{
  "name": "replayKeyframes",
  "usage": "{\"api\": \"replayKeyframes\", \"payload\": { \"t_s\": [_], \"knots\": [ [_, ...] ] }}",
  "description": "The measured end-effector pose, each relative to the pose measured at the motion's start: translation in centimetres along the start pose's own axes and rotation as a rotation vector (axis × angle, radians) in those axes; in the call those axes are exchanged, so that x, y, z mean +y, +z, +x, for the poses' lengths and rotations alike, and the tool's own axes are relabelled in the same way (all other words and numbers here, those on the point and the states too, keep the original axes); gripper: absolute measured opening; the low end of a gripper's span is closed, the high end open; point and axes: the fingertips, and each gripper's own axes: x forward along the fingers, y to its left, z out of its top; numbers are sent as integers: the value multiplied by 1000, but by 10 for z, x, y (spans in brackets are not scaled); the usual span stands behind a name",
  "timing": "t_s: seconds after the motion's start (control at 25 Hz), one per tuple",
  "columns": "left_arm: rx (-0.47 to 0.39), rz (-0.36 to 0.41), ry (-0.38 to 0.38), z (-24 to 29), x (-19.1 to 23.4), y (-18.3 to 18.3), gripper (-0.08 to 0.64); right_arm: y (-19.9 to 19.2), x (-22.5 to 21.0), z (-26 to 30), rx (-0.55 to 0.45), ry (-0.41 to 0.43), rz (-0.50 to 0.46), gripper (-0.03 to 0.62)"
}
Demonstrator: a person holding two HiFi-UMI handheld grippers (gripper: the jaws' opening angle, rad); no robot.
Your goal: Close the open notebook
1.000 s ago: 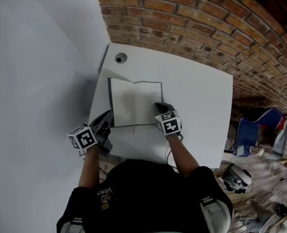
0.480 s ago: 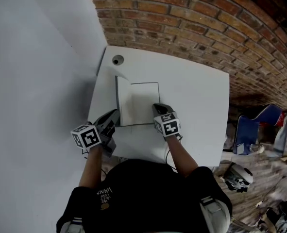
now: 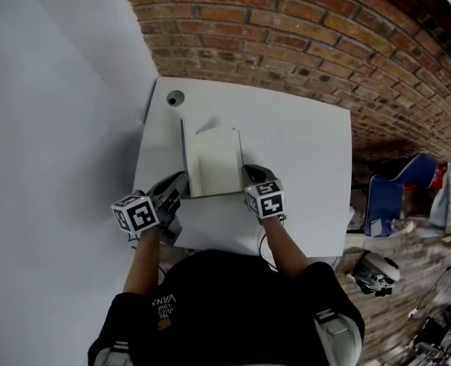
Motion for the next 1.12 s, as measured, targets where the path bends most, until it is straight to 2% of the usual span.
{"api": "replayKeyframes", "payload": {
  "t_s": [0.6, 1.12],
  "knots": [
    [15, 17, -30, 12, -16, -5, 25, -13, -11, -21, -6, -31, 34, -2],
    [53, 33, -92, 34, -33, -12, 25, -20, -28, -35, -15, -68, 67, -2]
  ]
}}
